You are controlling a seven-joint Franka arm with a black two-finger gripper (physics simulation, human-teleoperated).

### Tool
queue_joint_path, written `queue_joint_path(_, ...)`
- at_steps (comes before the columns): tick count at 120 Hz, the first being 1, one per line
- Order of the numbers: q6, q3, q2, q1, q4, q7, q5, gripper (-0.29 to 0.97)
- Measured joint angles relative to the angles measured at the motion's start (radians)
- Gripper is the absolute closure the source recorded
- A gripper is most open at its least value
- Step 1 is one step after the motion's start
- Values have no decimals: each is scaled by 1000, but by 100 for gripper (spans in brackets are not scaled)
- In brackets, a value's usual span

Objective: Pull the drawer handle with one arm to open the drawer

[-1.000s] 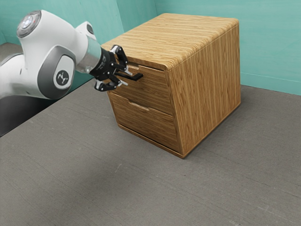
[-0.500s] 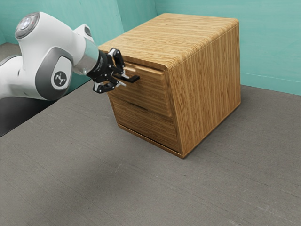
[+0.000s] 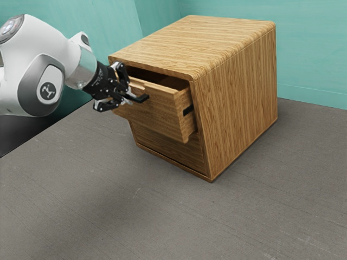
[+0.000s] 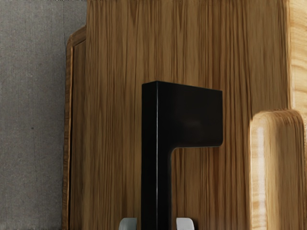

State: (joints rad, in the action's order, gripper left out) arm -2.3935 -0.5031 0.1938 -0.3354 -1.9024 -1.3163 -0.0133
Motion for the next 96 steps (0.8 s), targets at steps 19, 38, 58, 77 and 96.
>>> queue_joint_path(19,10,-6,54,0,-40,4,12,74)
queue_joint_path(38,15,-7,94,-1,-72,6,26,74)
queue_joint_path(58,17,-9,157,-4,-120,8,47,74)
queue_joint_path(77,18,-13,189,-3,-151,10,63,74)
queue_joint_path(96,18,-14,228,-4,-187,11,75,74)
